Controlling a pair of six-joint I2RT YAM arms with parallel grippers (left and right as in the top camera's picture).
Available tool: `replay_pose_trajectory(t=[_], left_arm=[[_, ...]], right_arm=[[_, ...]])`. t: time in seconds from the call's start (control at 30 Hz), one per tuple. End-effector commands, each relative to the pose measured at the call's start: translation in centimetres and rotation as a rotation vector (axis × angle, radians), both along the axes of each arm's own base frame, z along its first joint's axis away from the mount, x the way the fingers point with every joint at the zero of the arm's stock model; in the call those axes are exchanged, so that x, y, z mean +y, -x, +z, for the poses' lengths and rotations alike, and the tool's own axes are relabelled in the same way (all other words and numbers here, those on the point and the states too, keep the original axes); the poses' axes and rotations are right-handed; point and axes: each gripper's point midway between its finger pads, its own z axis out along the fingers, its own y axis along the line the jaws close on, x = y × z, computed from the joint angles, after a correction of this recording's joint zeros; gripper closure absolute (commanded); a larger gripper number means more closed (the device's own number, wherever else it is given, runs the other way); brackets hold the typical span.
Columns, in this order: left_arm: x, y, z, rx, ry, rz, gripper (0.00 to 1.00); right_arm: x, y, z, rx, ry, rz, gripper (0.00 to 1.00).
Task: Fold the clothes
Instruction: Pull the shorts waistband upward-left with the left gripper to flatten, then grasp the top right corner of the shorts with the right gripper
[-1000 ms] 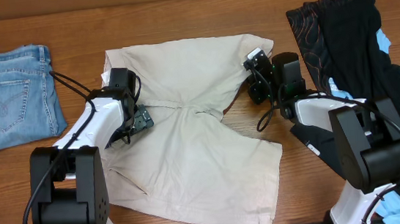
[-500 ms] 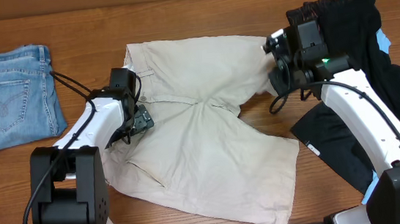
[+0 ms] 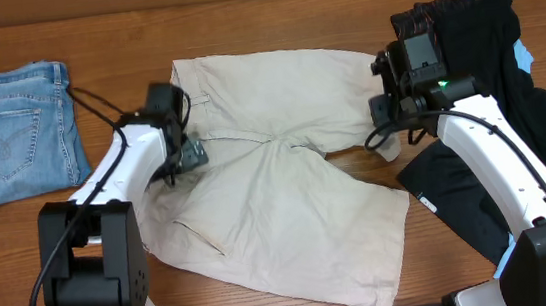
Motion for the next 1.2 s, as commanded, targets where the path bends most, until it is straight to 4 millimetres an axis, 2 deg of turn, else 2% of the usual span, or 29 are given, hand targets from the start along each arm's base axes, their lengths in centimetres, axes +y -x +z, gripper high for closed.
replay_pose_trajectory(t=[0.0,0.07,0.1,0.17,0.2,0.27,0.33,0.37,0.43,0.57,0.7,0.8,0.9,0.97,1.1,1.13,1.17], left_arm=[[-0.8,-5.7,4.5,-0.16,0.009,-0.113,0.0],[-2.1,-8.6,6.5,-0.27,0.051,-0.194,0.03],[-2.6,-9.3,6.9,-0.302,0.066,-0.216,0.07],[-4.3,-11.6,8.2,-0.41,0.132,-0.286,0.22],[-5.1,-12.5,8.5,-0.45,0.17,-0.304,0.34],[-6.7,-13.4,8.2,-0.477,0.243,-0.341,0.51],[-7.6,-13.6,7.2,-0.471,0.281,-0.361,0.62],[-8.5,-13.8,5.9,-0.455,0.308,-0.378,0.78],[-9.5,-13.8,4.1,-0.427,0.34,-0.395,0.91],[-10.9,-13.6,0.2,-0.367,0.379,-0.415,0.91],[-10.7,-13.3,-2.7,-0.316,0.366,-0.414,0.79],[-9.2,-13.0,-5.1,-0.267,0.299,-0.399,0.76],[-5.3,-12.7,-7.1,-0.22,0.226,-0.298,0.74],[-2.9,-12.7,-7.5,-0.215,0.22,-0.22,0.72],[4.5,-11.9,-7.7,-0.198,0.243,0.064,0.73],[5.7,-11.5,-7.8,-0.195,0.278,0.105,0.73],[6.0,-11.4,-7.6,-0.201,0.364,0.116,0.74]], right_arm=[[-0.6,-1.7,0.0,-0.042,-0.095,-0.215,0.54],[-0.1,-2.5,0.3,-0.062,-0.174,-0.28,0.51],[0.4,-2.5,0.4,-0.058,-0.195,-0.268,0.48],[1.4,-2.3,0.4,-0.036,-0.249,-0.239,0.44],[1.4,-2.0,0.3,-0.024,-0.247,-0.24,0.43],[1.4,-1.7,0.1,-0.011,-0.242,-0.241,0.44],[1.2,-1.6,0.0,-0.006,-0.231,-0.243,0.44],[1.0,-1.6,0.0,-0.008,-0.222,-0.248,0.44],[0.7,-1.6,0.0,-0.014,-0.206,-0.259,0.44],[0.4,-1.7,0.0,-0.018,-0.202,-0.28,0.44],[0.5,-2.0,0.1,-0.032,-0.207,-0.278,0.44],[0.5,-2.2,0.2,-0.041,-0.21,-0.277,0.43],[0.5,-2.3,0.3,-0.042,-0.209,-0.276,0.43],[0.6,-2.4,0.3,-0.049,-0.21,-0.273,0.42],[0.8,-3.3,0.3,-0.075,-0.211,-0.252,0.42],[0.9,-3.4,0.1,-0.073,-0.211,-0.24,0.42],[1.3,-3.5,-0.5,-0.058,-0.218,-0.21,0.42]])
